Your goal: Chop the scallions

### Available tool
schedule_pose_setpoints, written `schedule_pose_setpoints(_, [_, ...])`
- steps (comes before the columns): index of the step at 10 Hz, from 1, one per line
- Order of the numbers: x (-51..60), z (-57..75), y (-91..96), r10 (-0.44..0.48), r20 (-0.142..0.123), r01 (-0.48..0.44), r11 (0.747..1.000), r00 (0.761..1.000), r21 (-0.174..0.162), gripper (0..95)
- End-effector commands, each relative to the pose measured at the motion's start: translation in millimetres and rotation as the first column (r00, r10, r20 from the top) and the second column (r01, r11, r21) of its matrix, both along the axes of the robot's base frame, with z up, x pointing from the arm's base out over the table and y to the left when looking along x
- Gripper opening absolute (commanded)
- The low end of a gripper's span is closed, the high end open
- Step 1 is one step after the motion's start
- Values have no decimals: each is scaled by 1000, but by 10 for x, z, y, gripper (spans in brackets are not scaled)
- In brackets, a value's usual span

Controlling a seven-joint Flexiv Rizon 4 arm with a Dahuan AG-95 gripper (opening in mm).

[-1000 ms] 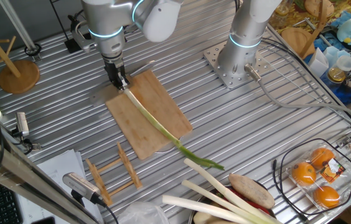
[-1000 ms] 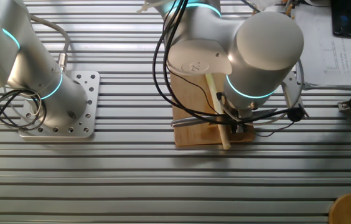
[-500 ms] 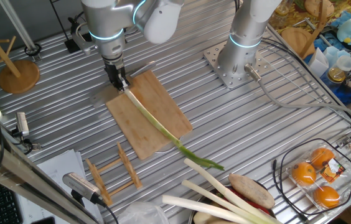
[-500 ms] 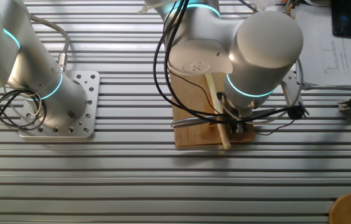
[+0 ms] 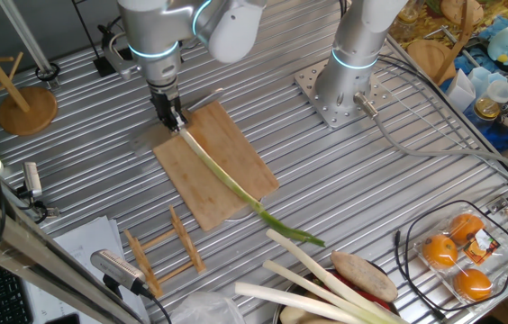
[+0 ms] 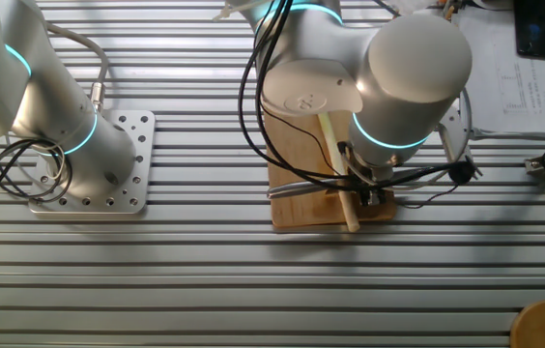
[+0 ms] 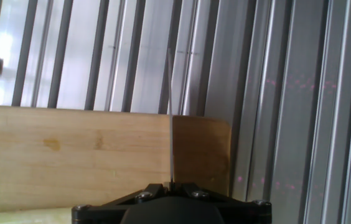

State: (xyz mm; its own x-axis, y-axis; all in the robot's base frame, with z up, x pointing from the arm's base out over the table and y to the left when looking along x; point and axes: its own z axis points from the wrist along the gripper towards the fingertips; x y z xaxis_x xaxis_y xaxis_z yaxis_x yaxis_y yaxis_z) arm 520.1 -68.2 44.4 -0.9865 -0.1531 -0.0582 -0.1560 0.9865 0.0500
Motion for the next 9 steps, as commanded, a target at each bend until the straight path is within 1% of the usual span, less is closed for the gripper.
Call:
schedule_pose_setpoints(1, [31, -10, 17, -3, 5, 3, 1000, 1000, -4, 0])
schedule_pose_setpoints(2, [58, -8, 27, -4, 8, 4, 1000, 1000, -3, 0])
schedule_pose_setpoints(4, [146, 20, 40, 0, 9, 0, 1000, 1000, -2, 0])
schedule_pose_setpoints(7, [230, -26, 83, -3, 7, 3, 1000, 1000, -7, 0])
schedule_pose_setpoints(8, [252, -65, 106, 1, -1, -1, 1000, 1000, -15, 0])
schedule_pose_setpoints(9, [259, -71, 110, 4, -14, -5, 1000, 1000, -20, 0])
